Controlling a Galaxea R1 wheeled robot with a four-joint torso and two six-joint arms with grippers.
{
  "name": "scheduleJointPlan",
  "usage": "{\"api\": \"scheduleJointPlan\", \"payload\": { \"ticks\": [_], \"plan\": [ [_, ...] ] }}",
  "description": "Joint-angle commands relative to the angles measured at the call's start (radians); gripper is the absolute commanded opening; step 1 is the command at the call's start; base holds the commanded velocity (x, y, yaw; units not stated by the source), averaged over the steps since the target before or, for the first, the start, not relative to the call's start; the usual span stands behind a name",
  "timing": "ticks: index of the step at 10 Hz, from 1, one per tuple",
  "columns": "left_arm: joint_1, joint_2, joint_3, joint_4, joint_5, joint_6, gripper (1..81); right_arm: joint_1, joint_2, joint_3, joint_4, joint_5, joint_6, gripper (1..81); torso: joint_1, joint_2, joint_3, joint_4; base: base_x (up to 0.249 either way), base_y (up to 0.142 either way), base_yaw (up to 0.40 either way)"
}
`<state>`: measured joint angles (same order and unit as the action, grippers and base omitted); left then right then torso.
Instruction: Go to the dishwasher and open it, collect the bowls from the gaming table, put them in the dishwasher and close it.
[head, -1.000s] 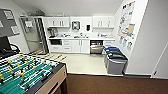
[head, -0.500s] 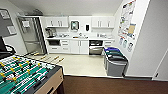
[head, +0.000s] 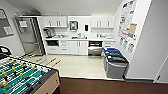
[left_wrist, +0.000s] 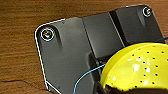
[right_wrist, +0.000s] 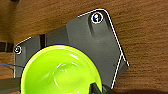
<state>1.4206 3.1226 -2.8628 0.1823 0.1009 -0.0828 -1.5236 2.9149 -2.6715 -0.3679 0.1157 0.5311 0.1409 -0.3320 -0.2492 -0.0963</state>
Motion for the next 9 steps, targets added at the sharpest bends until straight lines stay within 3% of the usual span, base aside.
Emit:
{"api": "scheduleJointPlan", "payload": {
  "ticks": [1, 9],
  "plan": [
    [-0.055, 0.004, -0.001, 0.008, 0.054, 0.0, 1.0, 0.044, -0.015, -0.002, -0.002, -0.039, 0.0, 1.0, 0.0, 0.0, 0.0, 0.0, 0.163, -0.093, 0.0],
    [-0.055, 0.004, -0.001, 0.008, 0.054, 0.0, 1.0, 0.042, -0.015, -0.002, -0.003, -0.038, 0.0, 1.0, 0.0, 0.0, 0.0, 0.0, 0.163, -0.076, 0.0]
  ]
}}
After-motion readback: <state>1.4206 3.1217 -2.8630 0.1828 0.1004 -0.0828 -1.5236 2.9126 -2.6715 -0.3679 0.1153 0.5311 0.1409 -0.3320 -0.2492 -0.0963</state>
